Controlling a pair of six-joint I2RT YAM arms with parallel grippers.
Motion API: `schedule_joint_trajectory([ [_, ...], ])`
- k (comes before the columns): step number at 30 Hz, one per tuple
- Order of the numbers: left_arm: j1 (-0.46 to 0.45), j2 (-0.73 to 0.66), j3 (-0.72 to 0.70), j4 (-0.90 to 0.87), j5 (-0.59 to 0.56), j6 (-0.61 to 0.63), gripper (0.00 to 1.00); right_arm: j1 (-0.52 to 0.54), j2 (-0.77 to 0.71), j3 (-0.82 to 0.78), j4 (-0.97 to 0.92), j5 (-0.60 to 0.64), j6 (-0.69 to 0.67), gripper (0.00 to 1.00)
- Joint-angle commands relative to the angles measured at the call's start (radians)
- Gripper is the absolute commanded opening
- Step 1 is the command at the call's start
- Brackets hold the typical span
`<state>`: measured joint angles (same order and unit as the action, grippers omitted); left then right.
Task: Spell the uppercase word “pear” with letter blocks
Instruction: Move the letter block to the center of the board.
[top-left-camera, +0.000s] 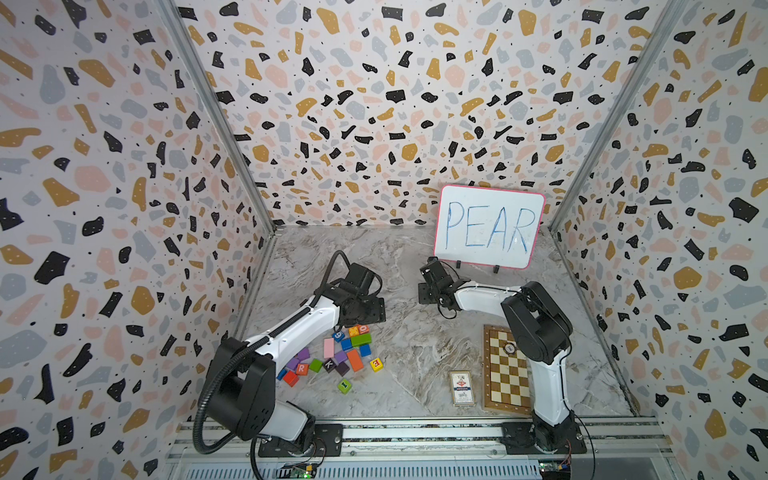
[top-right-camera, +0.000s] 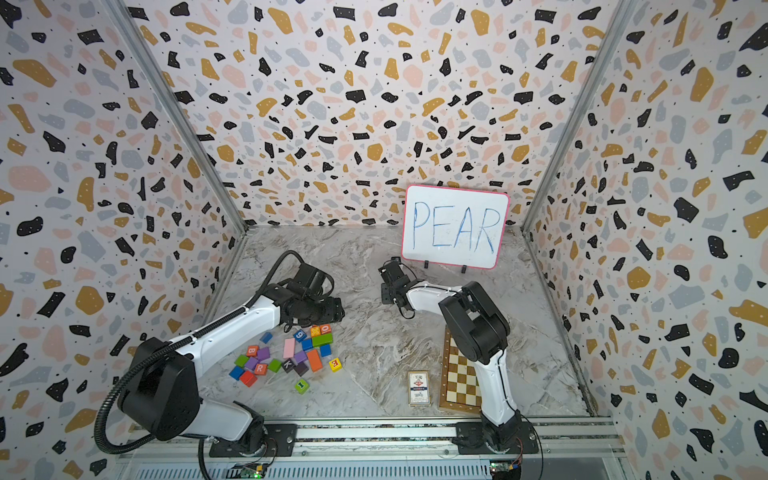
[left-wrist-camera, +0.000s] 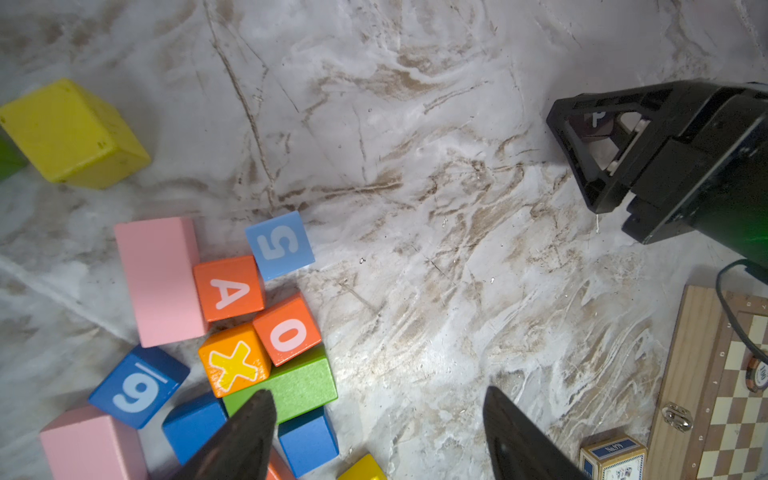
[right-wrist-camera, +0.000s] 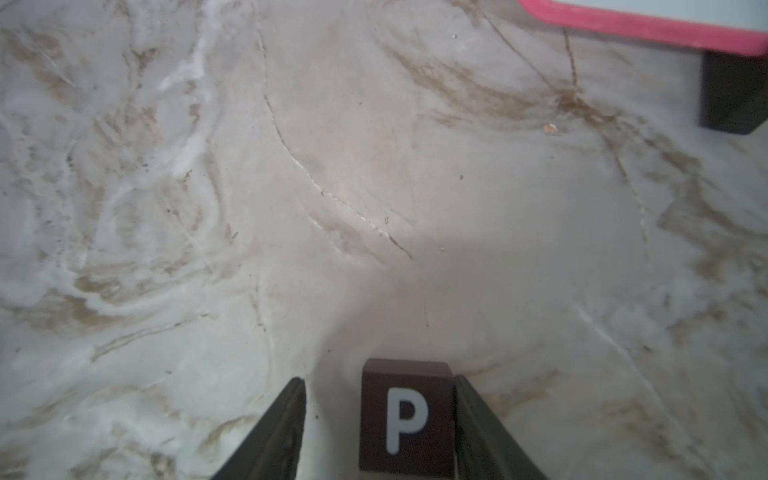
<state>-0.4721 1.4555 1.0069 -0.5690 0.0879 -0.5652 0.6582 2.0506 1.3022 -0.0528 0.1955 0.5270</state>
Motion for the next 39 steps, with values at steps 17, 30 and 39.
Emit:
schedule_joint_trajectory([
  [17,0.006,-0.022,-0.011,0.009,-0.013,0.002,0.78,0.011,-0.097,-0.017,-0.031,-0.013,0.015,0.58],
  [30,0.006,-0.040,-0.005,0.020,0.085,-0.021,0.82,-0.056,-0.168,-0.081,0.021,-0.172,-0.074,0.58],
  [39,0.006,-0.048,-0.019,0.028,0.096,-0.021,0.86,-0.088,-0.130,-0.118,0.048,-0.235,-0.071,0.58],
])
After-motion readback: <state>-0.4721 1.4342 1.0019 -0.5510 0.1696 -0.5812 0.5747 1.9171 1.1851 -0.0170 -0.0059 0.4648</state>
